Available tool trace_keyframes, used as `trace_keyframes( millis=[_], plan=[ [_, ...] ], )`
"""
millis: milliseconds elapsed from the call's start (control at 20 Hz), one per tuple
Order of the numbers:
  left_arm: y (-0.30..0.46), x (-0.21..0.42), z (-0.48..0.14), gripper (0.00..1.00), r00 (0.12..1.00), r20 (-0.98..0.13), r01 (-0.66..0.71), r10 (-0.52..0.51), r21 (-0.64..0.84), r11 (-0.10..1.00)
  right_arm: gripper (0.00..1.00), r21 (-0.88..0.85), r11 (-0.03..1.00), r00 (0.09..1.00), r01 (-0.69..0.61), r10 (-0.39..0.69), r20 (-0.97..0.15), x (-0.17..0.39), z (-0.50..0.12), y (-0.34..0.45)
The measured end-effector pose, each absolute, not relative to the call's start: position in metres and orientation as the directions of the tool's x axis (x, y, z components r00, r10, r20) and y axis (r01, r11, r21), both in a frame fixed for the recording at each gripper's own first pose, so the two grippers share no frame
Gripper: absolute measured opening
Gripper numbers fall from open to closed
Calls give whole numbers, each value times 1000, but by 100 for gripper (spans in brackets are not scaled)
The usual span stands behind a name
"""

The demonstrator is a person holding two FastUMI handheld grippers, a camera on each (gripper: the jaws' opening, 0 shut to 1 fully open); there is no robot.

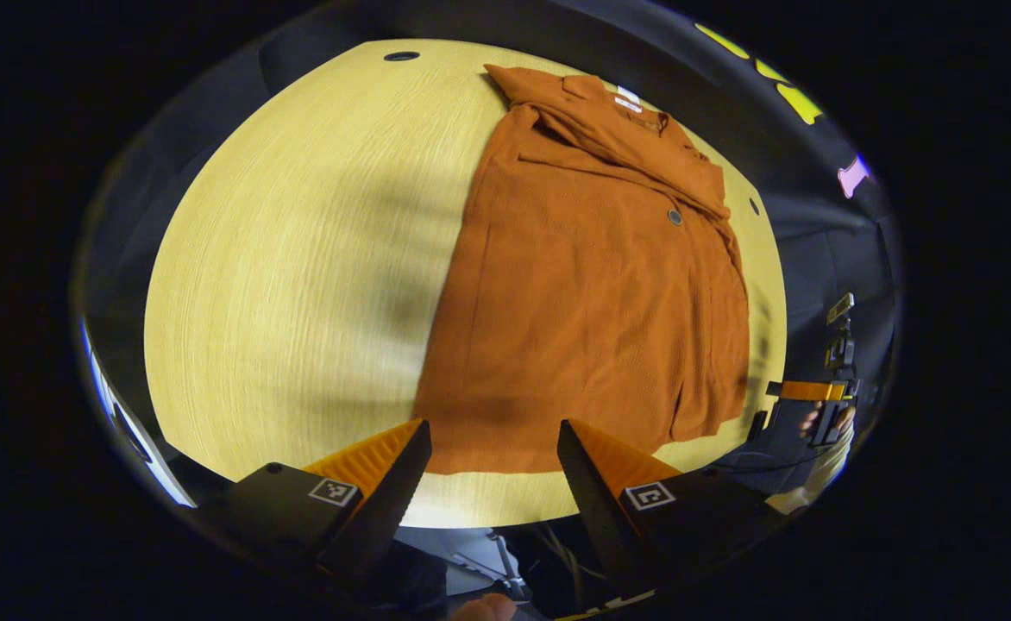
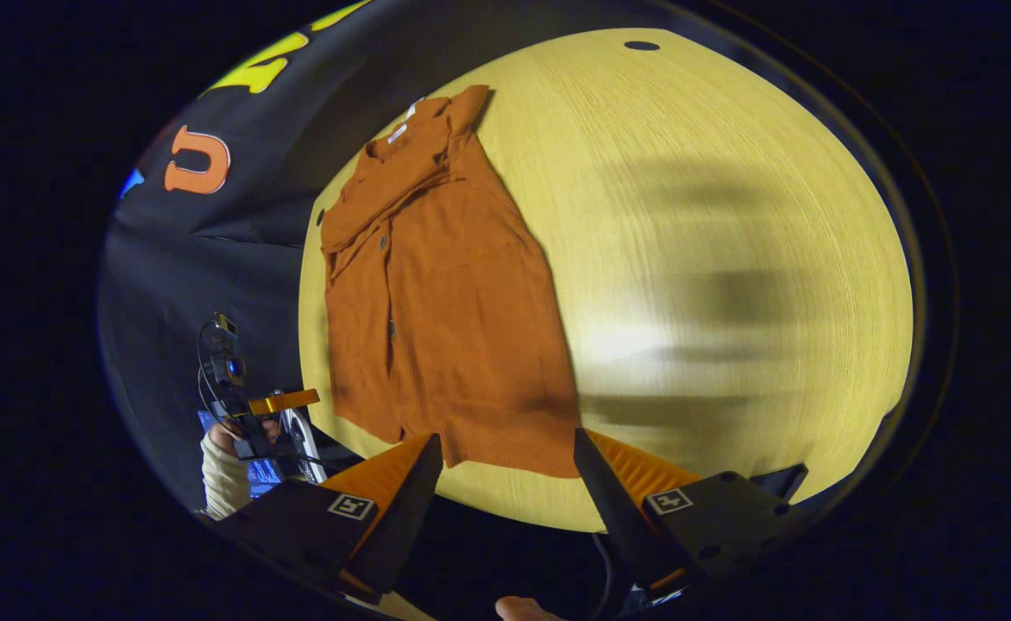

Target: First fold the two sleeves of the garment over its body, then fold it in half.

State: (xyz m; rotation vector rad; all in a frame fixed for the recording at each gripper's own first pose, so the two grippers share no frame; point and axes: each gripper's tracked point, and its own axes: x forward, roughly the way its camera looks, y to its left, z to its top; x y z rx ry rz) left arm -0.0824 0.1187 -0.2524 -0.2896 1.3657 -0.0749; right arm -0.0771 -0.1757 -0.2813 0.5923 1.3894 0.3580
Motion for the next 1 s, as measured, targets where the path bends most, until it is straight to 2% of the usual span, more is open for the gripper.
trace_keyframes(
  millis=[50,200,350,400,450,500,600,800,1000],
  plan=[
    [122,-85,-253,96,195,-955,-119,-224,-249,961,100,596,795,152,116,578,-801,-77,-286,-177],
    [132,-89,-260,96,169,-955,-102,-244,-263,959,97,627,766,147,140,610,-778,-78,-294,-179],
    [134,-96,-268,96,132,-943,-84,-306,-319,944,94,683,707,166,187,662,-731,-77,-293,-173],
    [132,-99,-270,100,113,-931,-88,-348,-358,930,98,679,709,160,190,661,-734,-80,-298,-170],
    [131,-100,-271,96,107,-920,-84,-378,-387,918,94,673,719,153,175,655,-740,-83,-303,-169],
    [135,-99,-276,96,103,-919,-80,-381,-389,918,98,663,733,143,151,648,-749,-88,-306,-170],
    [143,-100,-284,96,83,-920,-62,-382,-388,920,97,639,758,125,129,627,-769,-92,-316,-175],
    [143,-98,-281,94,88,-893,-58,-441,-447,893,96,673,724,75,153,670,-738,-93,-322,-155],
    [145,-98,-282,93,76,-884,-60,-460,-465,883,93,715,680,71,162,715,-696,-86,-319,-131]
  ],
)
